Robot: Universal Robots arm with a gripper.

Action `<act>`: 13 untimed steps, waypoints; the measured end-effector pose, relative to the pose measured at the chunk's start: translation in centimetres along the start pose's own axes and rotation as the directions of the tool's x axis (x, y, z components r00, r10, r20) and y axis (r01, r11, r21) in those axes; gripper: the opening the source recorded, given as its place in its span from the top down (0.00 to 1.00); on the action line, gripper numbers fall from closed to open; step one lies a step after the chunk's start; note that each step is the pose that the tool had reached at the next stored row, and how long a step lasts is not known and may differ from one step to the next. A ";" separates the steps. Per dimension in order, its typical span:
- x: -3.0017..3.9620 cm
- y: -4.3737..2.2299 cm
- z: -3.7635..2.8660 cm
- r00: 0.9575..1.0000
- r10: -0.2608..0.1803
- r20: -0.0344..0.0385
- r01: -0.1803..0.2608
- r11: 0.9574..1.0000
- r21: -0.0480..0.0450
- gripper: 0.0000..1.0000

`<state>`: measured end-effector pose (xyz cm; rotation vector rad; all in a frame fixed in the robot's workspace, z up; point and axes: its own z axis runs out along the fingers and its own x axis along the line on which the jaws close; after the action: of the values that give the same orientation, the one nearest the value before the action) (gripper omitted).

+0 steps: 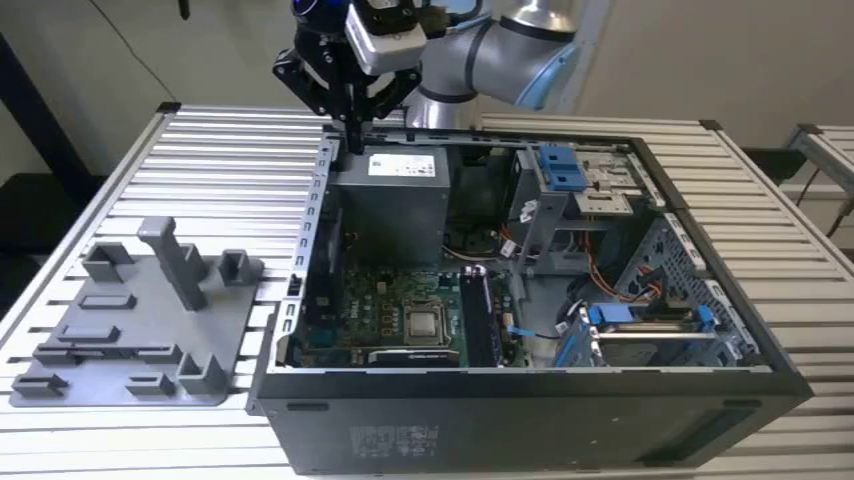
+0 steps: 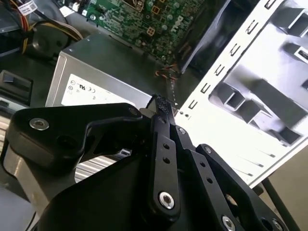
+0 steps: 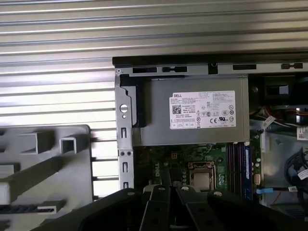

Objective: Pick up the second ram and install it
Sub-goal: 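Reach for the second ram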

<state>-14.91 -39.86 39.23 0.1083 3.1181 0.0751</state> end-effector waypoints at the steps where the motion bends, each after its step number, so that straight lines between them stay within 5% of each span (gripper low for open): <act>1: 0.09 -0.01 0.00 1.000 0.000 0.000 0.000 1.000 0.000 0.89; 13: 1.22 -0.08 -0.01 1.000 0.000 0.000 0.000 1.000 0.000 0.89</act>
<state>-16.13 -39.86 39.21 0.1083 3.1181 0.0751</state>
